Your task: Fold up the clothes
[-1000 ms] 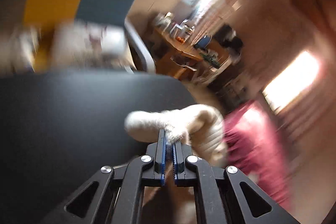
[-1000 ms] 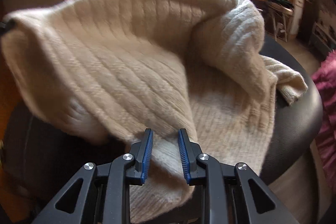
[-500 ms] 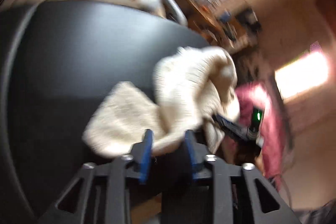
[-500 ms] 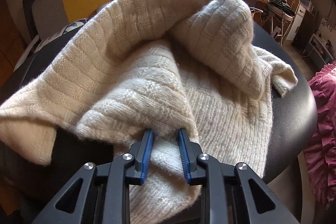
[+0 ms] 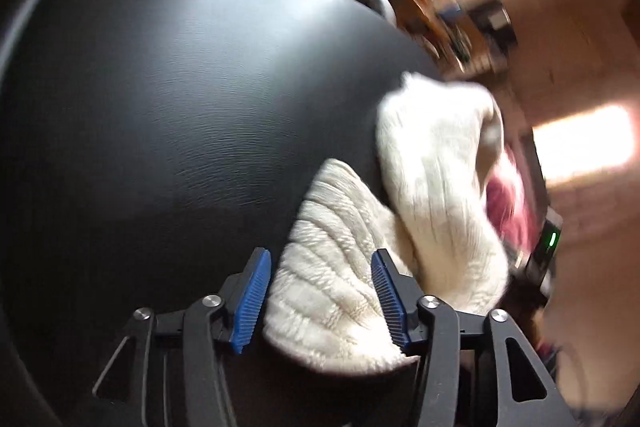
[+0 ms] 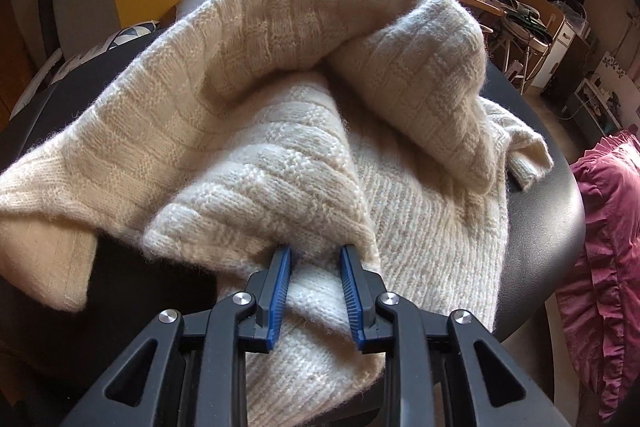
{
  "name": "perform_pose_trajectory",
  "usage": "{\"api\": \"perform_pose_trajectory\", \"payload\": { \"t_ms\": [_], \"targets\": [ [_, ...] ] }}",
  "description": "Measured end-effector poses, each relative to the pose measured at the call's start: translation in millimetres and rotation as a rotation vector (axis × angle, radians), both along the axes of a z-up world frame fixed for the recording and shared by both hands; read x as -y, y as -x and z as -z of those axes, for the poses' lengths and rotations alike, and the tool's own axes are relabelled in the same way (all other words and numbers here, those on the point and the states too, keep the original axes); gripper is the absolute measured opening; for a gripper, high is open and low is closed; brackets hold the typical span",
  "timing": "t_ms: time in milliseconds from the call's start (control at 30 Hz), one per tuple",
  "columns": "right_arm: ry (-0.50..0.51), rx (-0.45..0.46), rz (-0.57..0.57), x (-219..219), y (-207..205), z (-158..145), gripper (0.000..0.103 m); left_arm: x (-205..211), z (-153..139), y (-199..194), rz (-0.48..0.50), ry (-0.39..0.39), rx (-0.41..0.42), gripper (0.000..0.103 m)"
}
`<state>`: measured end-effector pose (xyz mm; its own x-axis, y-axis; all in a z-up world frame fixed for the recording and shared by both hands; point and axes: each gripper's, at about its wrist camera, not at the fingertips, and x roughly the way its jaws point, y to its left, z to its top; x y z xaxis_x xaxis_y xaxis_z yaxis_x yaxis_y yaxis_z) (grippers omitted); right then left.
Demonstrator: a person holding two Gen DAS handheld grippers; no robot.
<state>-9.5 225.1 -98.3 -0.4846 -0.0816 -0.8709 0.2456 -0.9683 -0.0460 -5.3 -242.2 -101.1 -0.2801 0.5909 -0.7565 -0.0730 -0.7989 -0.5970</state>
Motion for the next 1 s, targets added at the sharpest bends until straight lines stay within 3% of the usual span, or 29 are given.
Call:
{"api": "perform_pose_trajectory", "payload": {
  "t_ms": [100, 133, 167, 267, 400, 433, 500, 600, 667, 733, 800, 867, 1000],
  "targets": [
    [-0.004, 0.002, -0.002, -7.1, -1.5, -1.2, 0.026, -14.5, 11.7, 9.8, 0.07, 0.057, -0.016, 0.056],
    [0.002, 0.002, -0.001, -10.0, -2.6, -2.9, 0.026, -18.6, 13.2, 10.7, 0.081, 0.078, -0.026, 0.045],
    [0.012, 0.002, 0.002, -13.4, -4.2, -5.3, 0.026, -21.0, 12.7, 9.5, 0.068, 0.094, -0.039, 0.018],
    [0.075, 0.003, -0.012, -22.9, -8.2, -15.1, 0.026, -13.3, 3.6, -1.1, -0.037, 0.056, -0.067, 0.012],
    [0.106, 0.056, -0.109, -19.2, -6.0, -14.5, 0.026, 42.4, -42.4, -36.4, -0.337, -0.053, -0.195, 0.012],
    [0.11, 0.076, -0.143, -16.0, -3.1, -10.3, 0.026, 57.3, -55.8, -48.3, -0.404, -0.046, -0.237, 0.012],
    [0.101, 0.116, -0.211, -6.6, 3.4, 0.9, 0.026, 84.1, -84.1, -77.7, -0.537, 0.03, -0.324, 0.012],
    [0.072, 0.162, -0.306, 13.8, 4.0, 16.7, 0.026, 106.8, -104.1, -113.5, -0.663, 0.135, -0.374, 0.012],
    [0.038, 0.128, -0.337, 19.9, -0.5, 16.7, 0.026, 109.8, -103.7, -129.1, -0.7, 0.195, -0.363, 0.012],
    [0.095, 0.147, -0.352, 16.2, 2.2, 12.6, 0.026, 111.1, -92.9, -142.1, -0.714, 0.226, -0.313, 0.012],
    [0.134, 0.138, -0.378, 11.6, 4.1, 4.8, 0.026, 114.3, -71.8, -150.3, -0.722, 0.152, -0.222, 0.012],
    [0.11, 0.104, -0.388, 8.2, 7.2, -2.5, 0.026, 121.8, -55.7, -160.7, -0.759, 0.07, -0.171, 0.017],
    [0.132, 0.061, -0.384, 85.5, 15.7, -25.0, 0.026, 162.6, -43.5, -206.6, -0.918, 0.022, -0.133, 0.031]
  ]
}}
